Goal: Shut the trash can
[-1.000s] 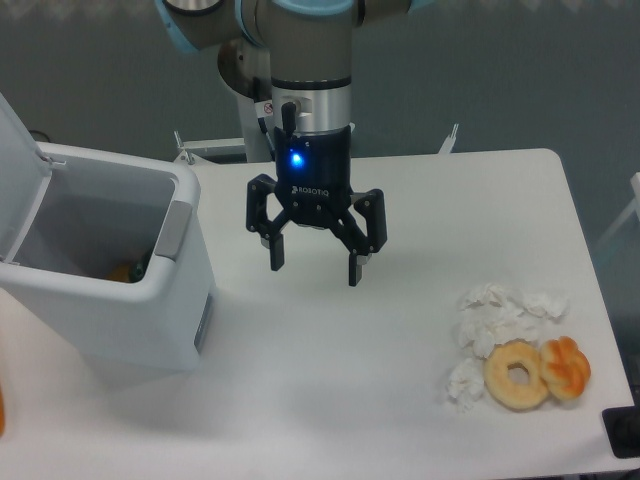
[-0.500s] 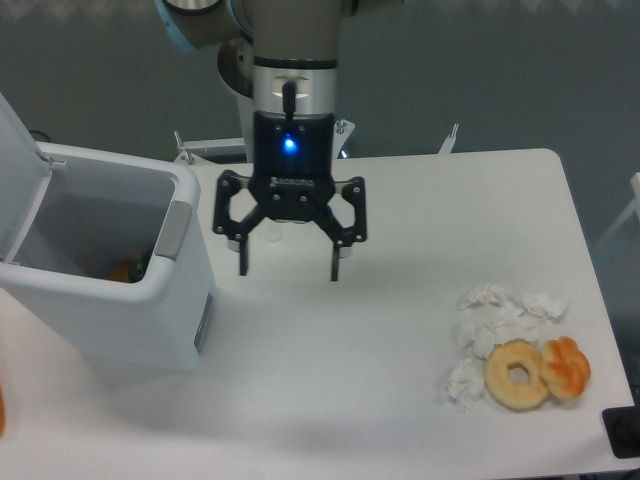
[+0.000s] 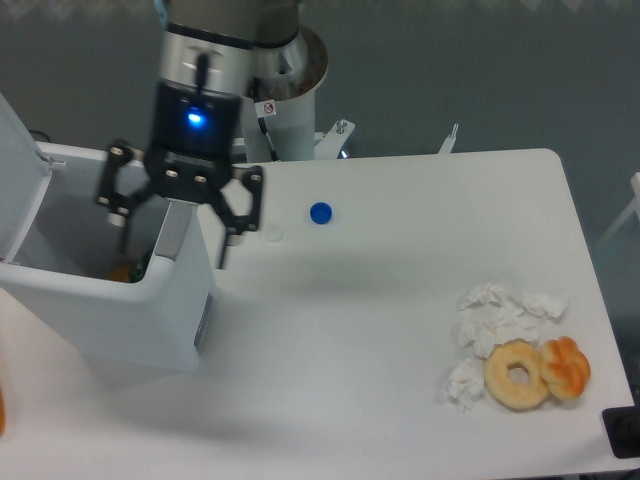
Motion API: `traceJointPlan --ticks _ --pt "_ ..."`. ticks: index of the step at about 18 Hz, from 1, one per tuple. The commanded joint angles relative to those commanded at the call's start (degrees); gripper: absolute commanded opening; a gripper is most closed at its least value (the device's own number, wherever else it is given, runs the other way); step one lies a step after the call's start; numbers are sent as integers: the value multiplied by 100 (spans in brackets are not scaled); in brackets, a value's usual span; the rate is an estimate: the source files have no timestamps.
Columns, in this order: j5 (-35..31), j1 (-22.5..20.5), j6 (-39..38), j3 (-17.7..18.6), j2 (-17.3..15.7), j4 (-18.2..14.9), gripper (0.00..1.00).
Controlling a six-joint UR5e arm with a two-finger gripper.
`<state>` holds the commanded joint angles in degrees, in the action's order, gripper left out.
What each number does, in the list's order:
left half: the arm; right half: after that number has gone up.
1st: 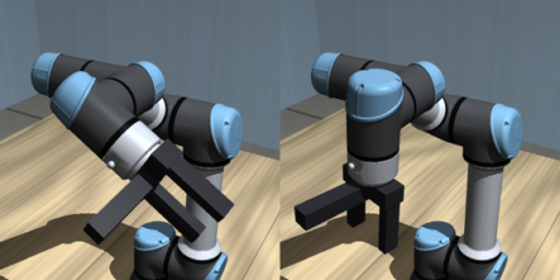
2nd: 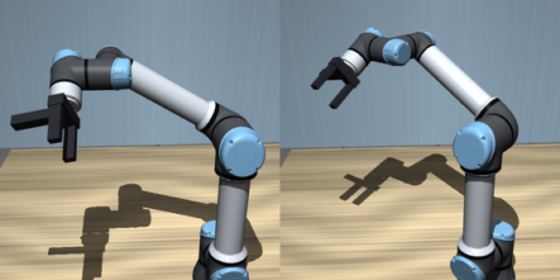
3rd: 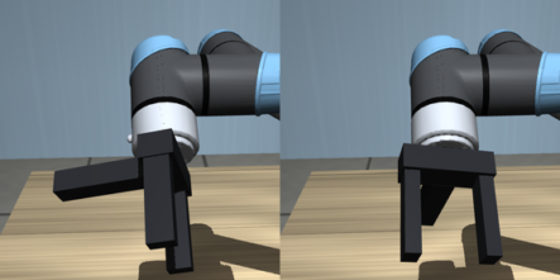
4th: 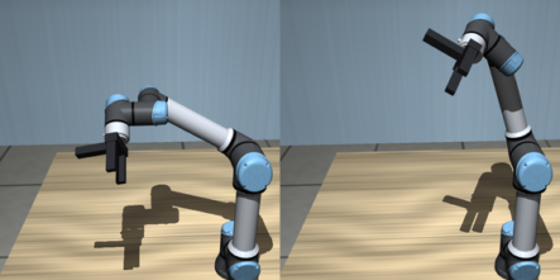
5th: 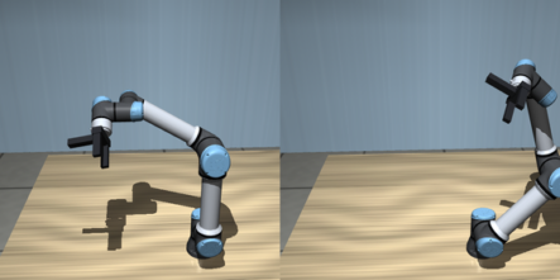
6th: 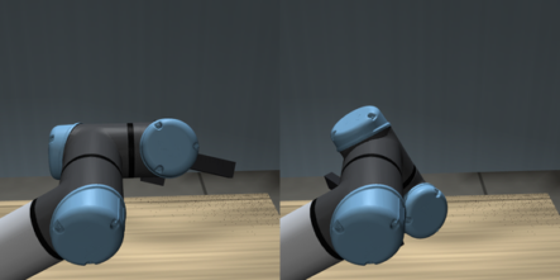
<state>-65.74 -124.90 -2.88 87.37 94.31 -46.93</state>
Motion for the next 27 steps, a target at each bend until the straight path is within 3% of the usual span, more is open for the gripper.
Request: traceJointPlan --ticks 4,18,27 --pt "26 203 -317 -27 -202 0 100" --pt "1213 229 -670 17 -808 0 100" --pt "1599 633 -687 61 -782 9 100"
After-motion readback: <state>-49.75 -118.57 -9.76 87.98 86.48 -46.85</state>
